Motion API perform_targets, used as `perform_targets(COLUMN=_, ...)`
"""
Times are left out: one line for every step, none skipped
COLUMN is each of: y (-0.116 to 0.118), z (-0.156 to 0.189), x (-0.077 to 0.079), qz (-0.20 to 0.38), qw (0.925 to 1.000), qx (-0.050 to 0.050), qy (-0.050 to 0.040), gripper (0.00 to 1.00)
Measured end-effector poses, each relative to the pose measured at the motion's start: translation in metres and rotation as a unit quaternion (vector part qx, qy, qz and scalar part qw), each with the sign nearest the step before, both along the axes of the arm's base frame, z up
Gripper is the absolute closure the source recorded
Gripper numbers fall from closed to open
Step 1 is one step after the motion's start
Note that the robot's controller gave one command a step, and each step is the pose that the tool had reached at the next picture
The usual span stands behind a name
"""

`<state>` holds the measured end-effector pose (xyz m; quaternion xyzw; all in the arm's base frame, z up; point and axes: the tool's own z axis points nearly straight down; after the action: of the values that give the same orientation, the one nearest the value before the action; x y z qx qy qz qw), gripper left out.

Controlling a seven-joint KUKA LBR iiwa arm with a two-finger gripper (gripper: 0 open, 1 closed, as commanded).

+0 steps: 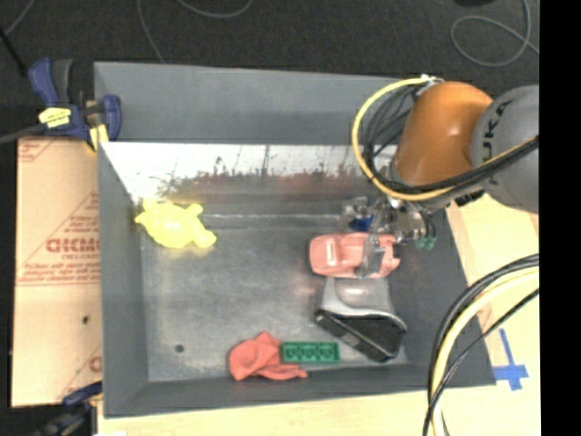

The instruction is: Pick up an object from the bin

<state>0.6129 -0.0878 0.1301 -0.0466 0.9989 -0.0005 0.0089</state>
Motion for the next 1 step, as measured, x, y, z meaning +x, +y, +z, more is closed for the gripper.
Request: perform_targets(y=-0.0044, z=0.0187, x=-0.0001, qz=-0.003, qw=1.0000, qx=0.001, qy=0.0069, gripper=1.00)
